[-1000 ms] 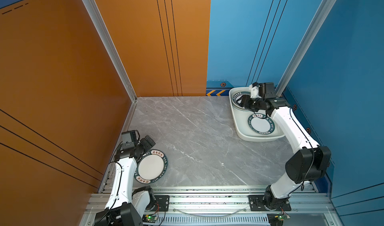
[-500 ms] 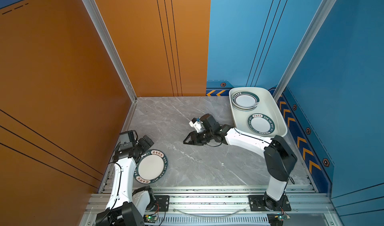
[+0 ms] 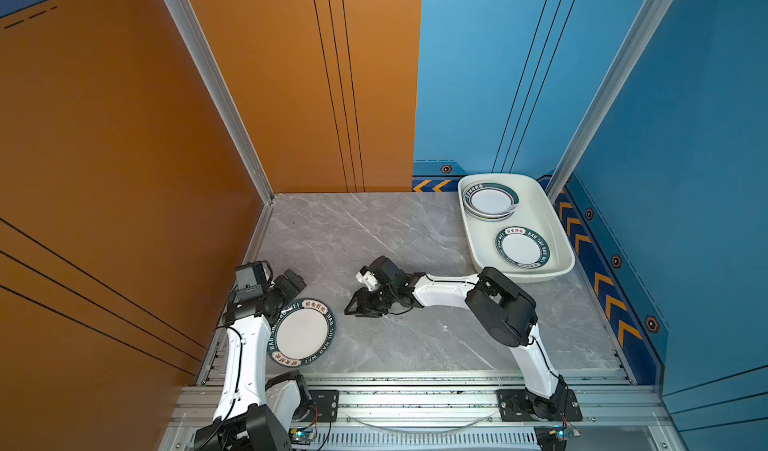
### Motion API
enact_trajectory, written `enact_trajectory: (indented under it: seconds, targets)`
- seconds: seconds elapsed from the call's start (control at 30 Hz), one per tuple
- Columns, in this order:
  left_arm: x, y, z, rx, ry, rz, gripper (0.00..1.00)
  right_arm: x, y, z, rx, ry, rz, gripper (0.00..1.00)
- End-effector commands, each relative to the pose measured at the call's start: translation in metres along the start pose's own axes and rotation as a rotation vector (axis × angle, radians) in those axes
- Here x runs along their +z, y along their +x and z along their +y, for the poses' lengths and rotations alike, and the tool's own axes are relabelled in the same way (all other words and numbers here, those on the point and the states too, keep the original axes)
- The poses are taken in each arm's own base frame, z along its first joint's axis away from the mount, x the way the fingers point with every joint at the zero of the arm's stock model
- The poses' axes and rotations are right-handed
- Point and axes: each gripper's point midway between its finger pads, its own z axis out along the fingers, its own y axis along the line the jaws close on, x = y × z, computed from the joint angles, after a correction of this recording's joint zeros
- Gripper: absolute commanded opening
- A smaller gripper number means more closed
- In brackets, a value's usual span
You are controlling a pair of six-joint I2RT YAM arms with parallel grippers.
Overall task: Place the plates into the plastic bin on the countertop
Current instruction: 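Swing right gripper across to the HAO SHI HAO WEI plate near left gripper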
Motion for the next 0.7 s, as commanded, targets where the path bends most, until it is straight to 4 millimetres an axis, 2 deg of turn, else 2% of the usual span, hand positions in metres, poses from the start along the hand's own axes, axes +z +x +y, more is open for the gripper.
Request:
enact_trajectory:
  seconds: [0.0, 0.4, 0.67]
  targets:
    - [0.001, -0.001, -0.003, 0.001, 0.027, 0.004, 0.94, 0.014, 0.001, 0.014, -0.004, -0.030, 0.002, 0.48]
    - [0.001, -0.001, -0.003, -0.008, 0.040, 0.006, 0.94, 0.043, 0.017, 0.014, -0.001, 0.011, 0.060, 0.42]
    - [0.002, 0.001, -0.003, -0.007, 0.042, 0.005, 0.94, 0.059, 0.011, 0.017, 0.035, -0.027, 0.047, 0.34]
